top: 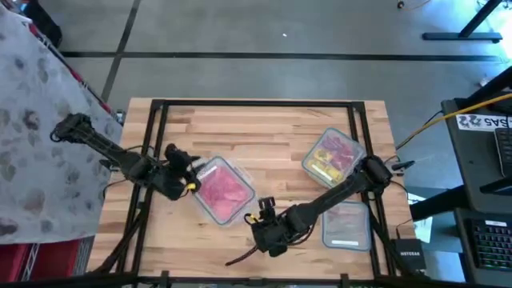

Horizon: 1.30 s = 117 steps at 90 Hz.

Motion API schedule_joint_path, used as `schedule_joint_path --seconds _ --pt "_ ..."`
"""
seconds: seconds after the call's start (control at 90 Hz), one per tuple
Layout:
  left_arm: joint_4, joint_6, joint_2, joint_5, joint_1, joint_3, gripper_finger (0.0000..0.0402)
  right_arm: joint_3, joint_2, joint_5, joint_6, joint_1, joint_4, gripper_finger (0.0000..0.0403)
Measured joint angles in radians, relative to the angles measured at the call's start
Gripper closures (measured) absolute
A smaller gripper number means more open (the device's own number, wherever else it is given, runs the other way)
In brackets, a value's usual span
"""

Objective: Sort candy
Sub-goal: Close the left transparent bin

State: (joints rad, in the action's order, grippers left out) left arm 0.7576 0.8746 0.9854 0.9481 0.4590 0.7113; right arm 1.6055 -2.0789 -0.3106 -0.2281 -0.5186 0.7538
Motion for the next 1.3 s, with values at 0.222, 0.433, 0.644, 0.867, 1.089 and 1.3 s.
schedule_joint_path --seconds 0.222,0.433,0.644,0.867,1.089,1.3 --pt "0.172 0.008 0.007 -0.298 -0.254 -0.005 0.0316 -0.222 0.0 -0.212 -0.267 0.002 -0.356 0.0233" --pt "0.148 0.01 0.014 -0.42 -0.376 -0.072 0.0336 -0.418 -0.002 -0.33 -0.373 0.003 -0.744 0.0233" --pt "-0.09 -0.018 0.013 -0.551 -0.397 -0.132 0.0341 -0.463 -0.003 -0.434 -0.362 0.03 -0.888 0.0233" --pt "-0.211 -0.004 0.016 -0.54 -0.397 -0.18 0.0342 -0.465 -0.003 -0.436 -0.342 0.058 -0.951 0.0233" --pt "-0.247 0.002 0.016 -0.561 -0.385 -0.181 0.0342 -0.464 -0.003 -0.521 -0.351 0.028 -0.96 0.0233" --pt "-0.251 -0.091 -0.033 -0.57 -0.349 -0.086 0.0342 -0.461 0.009 -0.545 -0.386 0.002 -0.947 0.0233"
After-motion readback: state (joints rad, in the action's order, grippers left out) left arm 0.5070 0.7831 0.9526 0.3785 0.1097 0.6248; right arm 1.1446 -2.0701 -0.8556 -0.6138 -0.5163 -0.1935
